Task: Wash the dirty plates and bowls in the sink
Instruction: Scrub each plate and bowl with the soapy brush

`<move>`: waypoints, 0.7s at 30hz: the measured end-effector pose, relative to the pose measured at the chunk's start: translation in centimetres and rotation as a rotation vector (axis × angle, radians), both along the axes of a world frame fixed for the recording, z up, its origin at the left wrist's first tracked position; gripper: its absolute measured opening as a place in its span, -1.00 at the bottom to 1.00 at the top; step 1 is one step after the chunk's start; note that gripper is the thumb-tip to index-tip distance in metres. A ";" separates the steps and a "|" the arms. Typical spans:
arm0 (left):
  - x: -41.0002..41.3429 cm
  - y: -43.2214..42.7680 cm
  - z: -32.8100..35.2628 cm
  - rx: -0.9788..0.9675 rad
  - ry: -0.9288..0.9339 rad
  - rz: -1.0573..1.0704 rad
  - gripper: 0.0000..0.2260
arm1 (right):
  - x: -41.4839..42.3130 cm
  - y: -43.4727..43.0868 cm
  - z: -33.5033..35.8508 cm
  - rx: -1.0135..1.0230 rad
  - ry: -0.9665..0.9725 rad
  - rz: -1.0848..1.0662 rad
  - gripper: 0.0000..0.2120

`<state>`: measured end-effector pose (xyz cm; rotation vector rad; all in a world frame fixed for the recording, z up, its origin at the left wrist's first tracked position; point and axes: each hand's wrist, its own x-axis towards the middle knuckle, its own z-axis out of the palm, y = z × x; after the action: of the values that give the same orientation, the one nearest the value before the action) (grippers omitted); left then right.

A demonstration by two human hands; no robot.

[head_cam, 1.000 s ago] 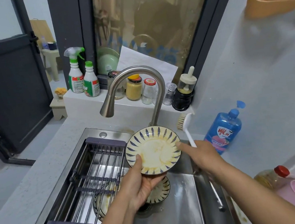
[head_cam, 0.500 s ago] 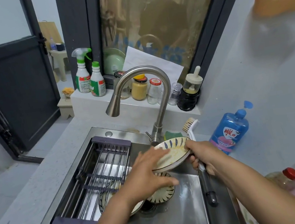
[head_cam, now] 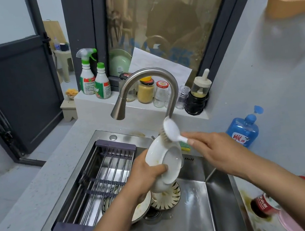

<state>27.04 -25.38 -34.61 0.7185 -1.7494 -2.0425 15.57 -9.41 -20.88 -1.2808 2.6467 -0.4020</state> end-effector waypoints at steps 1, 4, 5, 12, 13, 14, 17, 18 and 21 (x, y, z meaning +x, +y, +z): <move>-0.1 0.0 0.1 0.050 0.011 0.002 -0.60 | 0.7 0.2 0.3 0.109 0.113 0.066 -0.64; -0.5 0.2 0.1 0.115 0.032 -0.031 -0.49 | 1.8 -0.1 0.2 0.342 0.376 0.211 -0.61; -0.5 0.2 0.0 0.142 0.042 -0.036 -0.47 | 1.6 -0.3 0.3 0.360 0.405 0.209 -0.61; -0.3 -0.1 -0.4 0.110 0.020 -0.050 -0.54 | -1.0 0.0 1.7 0.365 0.249 0.048 -0.63; -0.5 0.0 -0.4 0.071 0.006 -0.077 -0.57 | -0.3 -0.5 1.7 0.378 0.279 0.108 -0.62; -0.5 0.1 -0.3 0.033 -0.006 -0.104 -0.59 | 0.4 -1.0 1.6 0.395 0.323 0.168 -0.62; -0.5 0.2 -0.2 -0.007 -0.008 -0.125 -0.59 | 1.2 -2.0 1.3 0.422 0.401 0.225 -0.61; -0.3 0.0 -0.3 0.010 0.000 -0.104 -0.59 | 0.5 -1.9 1.3 0.407 0.386 0.190 -0.61; 0.2 -0.5 -0.5 0.166 0.050 -0.005 -0.50 | -2.5 -0.5 1.1 0.366 0.273 0.037 -0.64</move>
<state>27.24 -25.85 -35.10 0.7051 -1.5702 -2.2085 13.06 -9.91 -19.80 -1.3359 2.7300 0.2738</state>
